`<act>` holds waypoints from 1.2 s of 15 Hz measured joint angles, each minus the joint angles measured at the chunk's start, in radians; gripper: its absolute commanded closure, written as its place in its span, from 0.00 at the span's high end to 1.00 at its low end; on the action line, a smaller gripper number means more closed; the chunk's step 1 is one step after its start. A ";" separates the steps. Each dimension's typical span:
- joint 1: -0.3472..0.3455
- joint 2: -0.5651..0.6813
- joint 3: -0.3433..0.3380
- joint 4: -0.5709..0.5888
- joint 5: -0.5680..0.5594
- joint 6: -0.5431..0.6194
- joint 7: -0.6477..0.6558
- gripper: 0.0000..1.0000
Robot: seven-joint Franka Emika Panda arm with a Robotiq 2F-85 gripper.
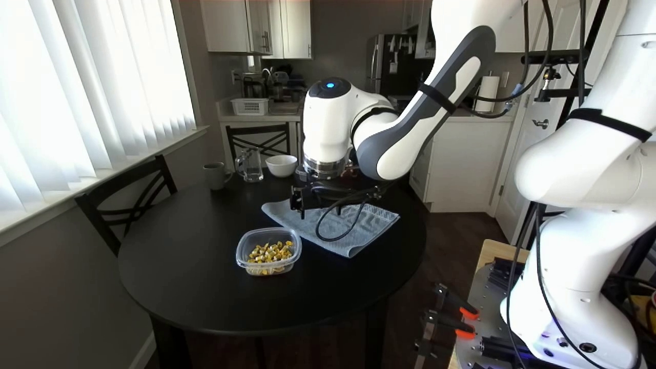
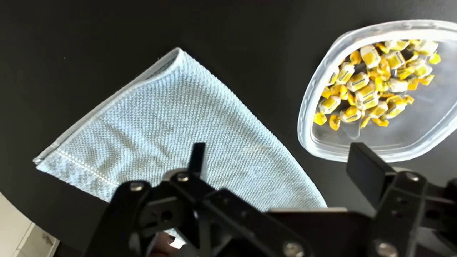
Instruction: Pour the candy onto the blue towel.
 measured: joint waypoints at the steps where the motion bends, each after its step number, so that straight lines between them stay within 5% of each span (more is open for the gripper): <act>1: -0.013 0.031 0.003 0.000 -0.016 0.000 0.000 1.00; 5: 0.014 0.178 -0.055 0.017 -0.110 0.005 0.000 1.00; 10: 0.244 0.406 -0.274 0.105 -0.279 0.018 -0.001 1.00; 12: 0.274 0.459 -0.303 0.126 -0.296 0.017 -0.001 1.00; 15: 0.274 0.476 -0.306 0.133 -0.302 0.017 -0.001 1.00; 18: 0.425 0.424 -0.485 0.134 -0.119 0.121 -0.114 1.00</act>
